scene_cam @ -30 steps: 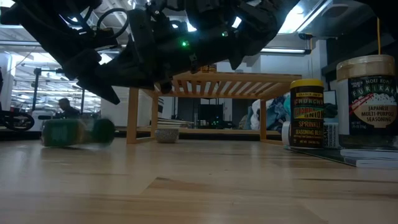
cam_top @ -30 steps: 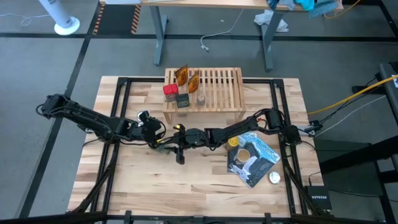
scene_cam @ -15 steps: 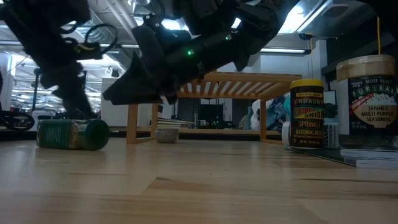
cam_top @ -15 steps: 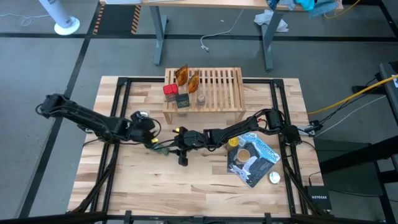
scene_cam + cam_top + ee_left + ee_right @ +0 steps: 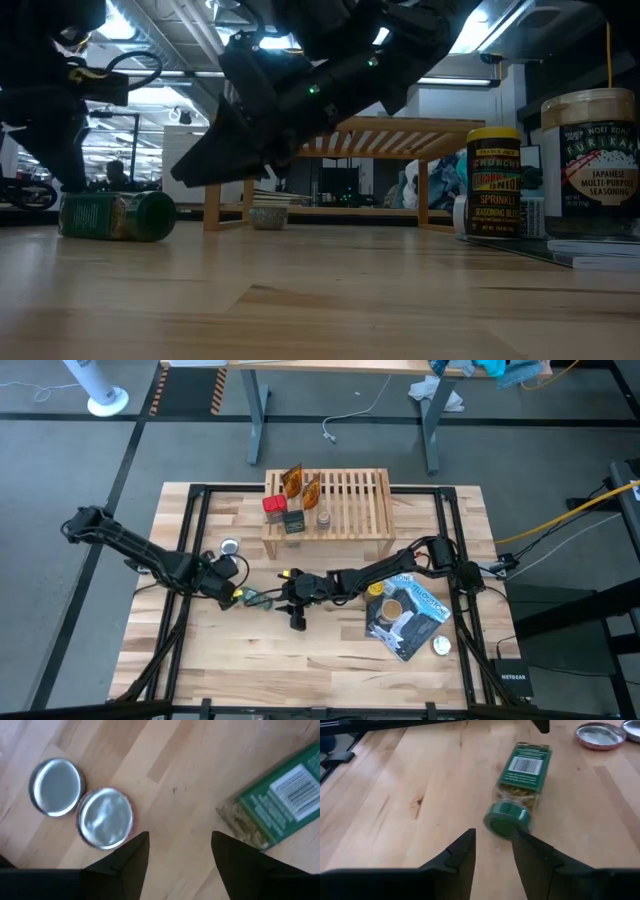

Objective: Shelf spices
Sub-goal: Put the green seasoning bottle on the shelf

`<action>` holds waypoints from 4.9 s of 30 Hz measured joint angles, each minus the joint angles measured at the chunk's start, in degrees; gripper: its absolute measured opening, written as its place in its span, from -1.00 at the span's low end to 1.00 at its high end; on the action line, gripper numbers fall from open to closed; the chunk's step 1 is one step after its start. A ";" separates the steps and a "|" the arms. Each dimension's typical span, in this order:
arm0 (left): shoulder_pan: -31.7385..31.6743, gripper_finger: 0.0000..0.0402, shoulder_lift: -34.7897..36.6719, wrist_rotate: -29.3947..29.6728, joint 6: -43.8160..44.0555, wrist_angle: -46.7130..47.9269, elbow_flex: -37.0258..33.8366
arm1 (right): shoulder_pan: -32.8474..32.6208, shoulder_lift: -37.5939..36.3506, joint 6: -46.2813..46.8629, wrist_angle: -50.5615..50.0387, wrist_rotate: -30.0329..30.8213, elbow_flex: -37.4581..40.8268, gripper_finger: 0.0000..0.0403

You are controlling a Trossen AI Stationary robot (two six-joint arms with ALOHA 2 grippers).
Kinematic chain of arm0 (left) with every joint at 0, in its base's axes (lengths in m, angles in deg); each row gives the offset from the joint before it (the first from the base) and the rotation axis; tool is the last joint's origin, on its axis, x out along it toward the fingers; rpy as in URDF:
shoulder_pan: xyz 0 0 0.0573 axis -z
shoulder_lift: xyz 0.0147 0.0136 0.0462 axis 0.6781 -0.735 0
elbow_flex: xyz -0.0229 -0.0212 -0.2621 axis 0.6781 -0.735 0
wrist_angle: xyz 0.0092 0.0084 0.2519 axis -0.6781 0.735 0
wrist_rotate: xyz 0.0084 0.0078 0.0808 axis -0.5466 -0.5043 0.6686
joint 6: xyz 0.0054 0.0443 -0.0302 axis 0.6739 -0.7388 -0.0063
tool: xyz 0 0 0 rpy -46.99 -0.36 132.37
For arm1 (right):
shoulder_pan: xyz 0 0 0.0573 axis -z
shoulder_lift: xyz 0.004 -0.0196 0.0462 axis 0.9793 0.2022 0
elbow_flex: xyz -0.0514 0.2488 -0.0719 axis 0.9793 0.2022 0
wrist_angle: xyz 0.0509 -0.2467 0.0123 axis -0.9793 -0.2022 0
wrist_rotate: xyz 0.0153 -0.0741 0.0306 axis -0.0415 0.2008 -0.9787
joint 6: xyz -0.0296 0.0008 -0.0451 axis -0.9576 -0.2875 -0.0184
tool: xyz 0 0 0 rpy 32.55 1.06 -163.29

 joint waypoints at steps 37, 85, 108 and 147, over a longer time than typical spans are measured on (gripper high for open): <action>2.43 -0.42 -16.02 -2.35 -2.35 -20.38 -0.13 | -3.20 5.49 3.17 5.57 1.11 0.04 -0.34; 2.48 -0.73 -15.99 -7.12 -2.68 -21.51 0.02 | -2.77 5.35 -0.72 8.62 1.03 -8.49 -0.34; 2.43 -1.00 -15.97 -3.69 -5.00 -21.50 0.09 | -1.06 5.38 -0.31 10.22 1.10 -8.44 -0.34; 2.33 -1.00 -11.06 0.06 -2.95 -18.28 0.00 | 0.41 5.57 -0.33 1.00 2.12 -14.67 -0.34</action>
